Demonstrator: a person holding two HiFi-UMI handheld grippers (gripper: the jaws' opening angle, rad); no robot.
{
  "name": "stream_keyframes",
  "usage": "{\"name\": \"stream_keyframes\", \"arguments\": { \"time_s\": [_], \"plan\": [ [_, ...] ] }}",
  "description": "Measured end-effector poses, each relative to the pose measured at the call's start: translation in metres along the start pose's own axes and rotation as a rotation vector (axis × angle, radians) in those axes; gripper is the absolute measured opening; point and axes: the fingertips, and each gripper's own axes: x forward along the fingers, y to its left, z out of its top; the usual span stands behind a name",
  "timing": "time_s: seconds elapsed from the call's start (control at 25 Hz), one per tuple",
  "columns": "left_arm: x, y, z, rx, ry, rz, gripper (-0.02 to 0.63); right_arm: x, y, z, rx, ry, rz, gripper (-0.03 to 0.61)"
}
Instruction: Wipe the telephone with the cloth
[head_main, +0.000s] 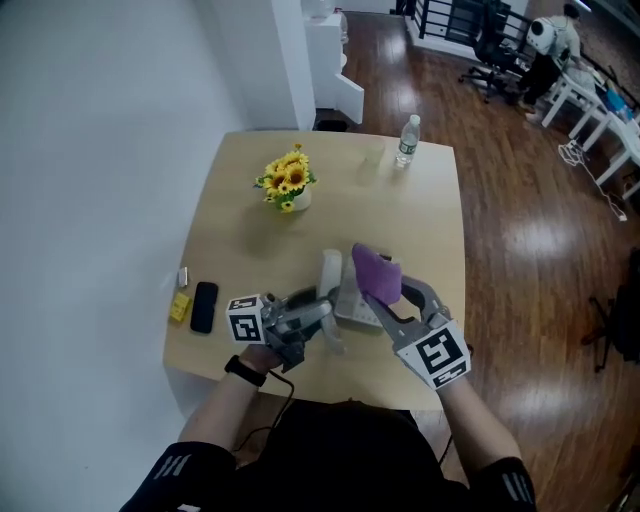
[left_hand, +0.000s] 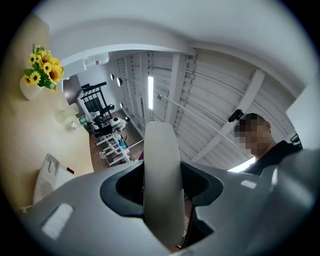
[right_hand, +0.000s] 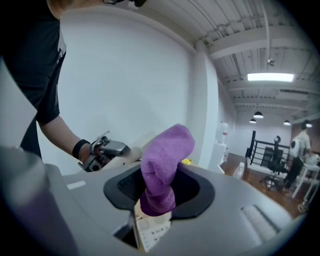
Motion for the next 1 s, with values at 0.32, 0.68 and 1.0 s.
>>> {"name": "stream_keyframes", "arguments": {
  "time_s": [0.32,0.68,1.0],
  "plan": [
    [-0.019,-0.037,0.004,-0.024,-0.035,-0.156,0.212,0.043,0.054,0.038,-0.288,0.026,0.104,0.137],
    [-0.030,-0.048,0.010,-0.009,-0.038,-0.186,0.211,0.032,0.076,0.034,-0.441,0.091,0.165,0.137],
    [-0.027,-0.051,0.011,-0.019,-0.060,-0.199,0.211,0.032,0.078,0.043,-0.482,0.111,0.205,0.137]
  ]
}}
